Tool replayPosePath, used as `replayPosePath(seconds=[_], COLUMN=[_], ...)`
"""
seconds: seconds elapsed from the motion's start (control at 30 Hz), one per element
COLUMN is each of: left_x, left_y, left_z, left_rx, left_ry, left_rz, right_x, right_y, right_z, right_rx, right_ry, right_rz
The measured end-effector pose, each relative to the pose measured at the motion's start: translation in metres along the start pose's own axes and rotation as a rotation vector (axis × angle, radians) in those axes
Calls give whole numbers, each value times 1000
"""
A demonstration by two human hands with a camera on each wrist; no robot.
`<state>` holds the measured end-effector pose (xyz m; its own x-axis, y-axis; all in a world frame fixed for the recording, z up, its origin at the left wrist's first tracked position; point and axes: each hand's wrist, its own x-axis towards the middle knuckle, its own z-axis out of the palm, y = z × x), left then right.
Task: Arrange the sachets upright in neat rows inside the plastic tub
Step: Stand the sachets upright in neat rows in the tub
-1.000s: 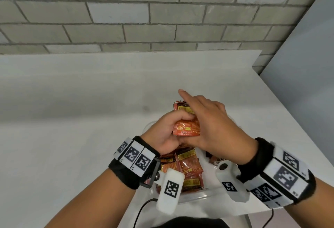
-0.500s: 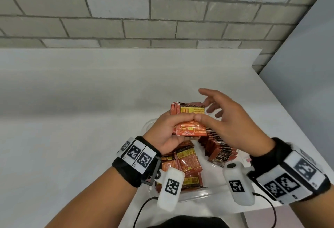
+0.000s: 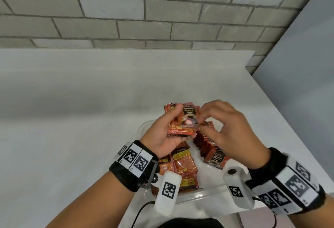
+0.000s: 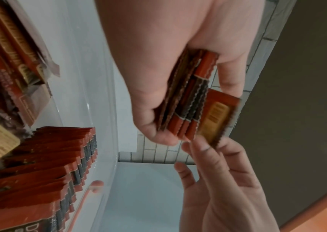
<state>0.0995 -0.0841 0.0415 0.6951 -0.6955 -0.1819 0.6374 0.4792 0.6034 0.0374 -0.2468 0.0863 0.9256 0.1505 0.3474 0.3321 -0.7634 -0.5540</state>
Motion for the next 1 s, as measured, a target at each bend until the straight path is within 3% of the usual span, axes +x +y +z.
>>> replayPosePath(seconds=[0.1,0.27,0.47,0.6,0.7,0.83,1.0], left_x=[0,-1,2,6,8,11,12], left_y=[-1,-1,-4,-1,2,5,6], left_z=[-2,-1,5,2,-2,-4,-3], left_rx=[56,213,342,344,363,359,340], left_ry=[32,54,19,195,250,272,276], left_rz=[20,2,-20,13,12,-7,-21], right_x=[-2,10,17,1,-21,-41,-39], right_y=[2,5,13,28,38,46,45], right_z=[0,-6,-21,-41,-39,-21,-5], right_rx=[20,48,171,177,-31,-364,-658], right_ry=[-122,-27,-196,-300,-474,-657,-772], right_rz=[24,176,353,433,463,355,272])
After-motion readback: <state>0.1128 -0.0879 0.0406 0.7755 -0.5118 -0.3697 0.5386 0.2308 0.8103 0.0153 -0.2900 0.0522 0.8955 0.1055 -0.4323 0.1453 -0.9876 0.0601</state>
